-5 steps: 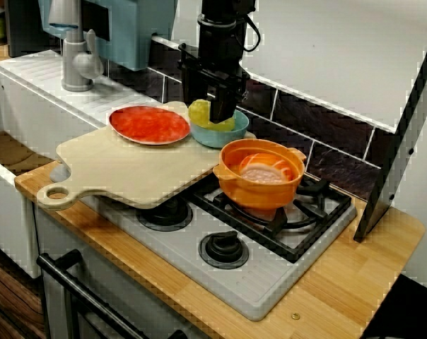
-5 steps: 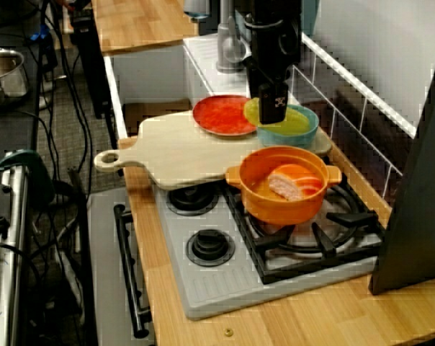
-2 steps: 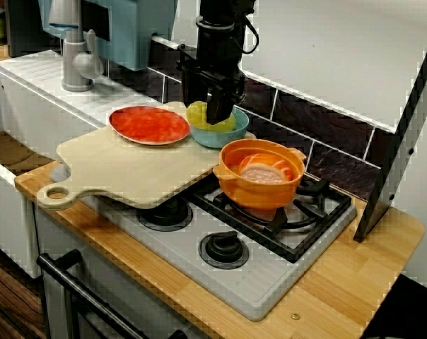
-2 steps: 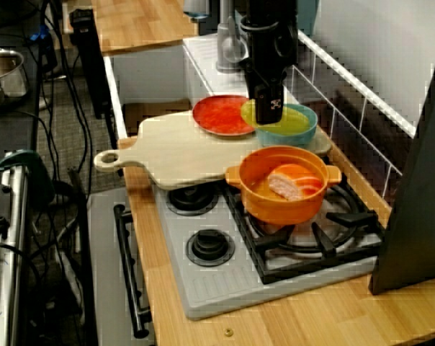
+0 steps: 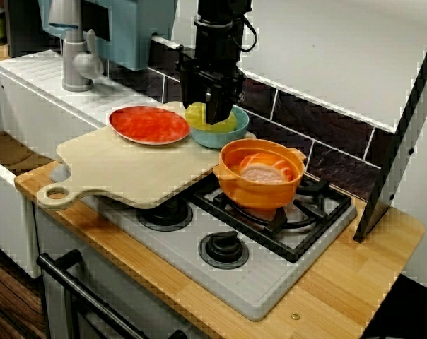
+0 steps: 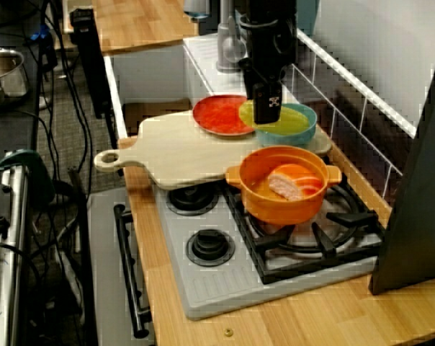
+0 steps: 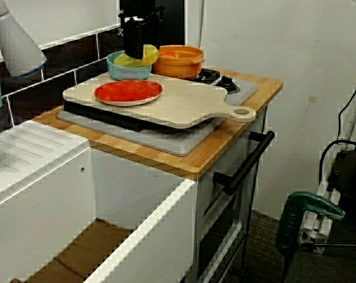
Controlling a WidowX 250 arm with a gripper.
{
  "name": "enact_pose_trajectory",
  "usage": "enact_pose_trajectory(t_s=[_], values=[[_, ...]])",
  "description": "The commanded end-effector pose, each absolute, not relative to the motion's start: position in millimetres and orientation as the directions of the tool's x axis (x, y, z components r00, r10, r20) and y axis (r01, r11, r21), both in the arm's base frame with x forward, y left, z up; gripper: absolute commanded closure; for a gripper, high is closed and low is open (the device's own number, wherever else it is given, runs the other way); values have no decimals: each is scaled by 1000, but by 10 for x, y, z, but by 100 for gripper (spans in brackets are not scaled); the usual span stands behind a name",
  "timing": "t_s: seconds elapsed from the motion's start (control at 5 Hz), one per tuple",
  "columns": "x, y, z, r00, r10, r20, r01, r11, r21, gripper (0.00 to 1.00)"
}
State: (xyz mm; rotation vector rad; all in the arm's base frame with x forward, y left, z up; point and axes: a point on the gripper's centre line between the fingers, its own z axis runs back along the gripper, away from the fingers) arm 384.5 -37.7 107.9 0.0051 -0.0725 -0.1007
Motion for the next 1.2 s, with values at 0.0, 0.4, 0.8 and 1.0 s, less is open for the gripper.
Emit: enact_pose_trajectory(t_s=[0.0, 0.4, 0.8, 1.0], values=[[3906, -326, 1508, 981, -86, 173, 92, 995, -29, 100], [3912, -374, 1686, 981, -85, 177, 102, 991, -89, 100], [3756, -415, 1821, 978, -96, 185, 120, 985, -125, 100], [3667, -387, 1841, 977, -105, 183, 129, 984, -126, 100]])
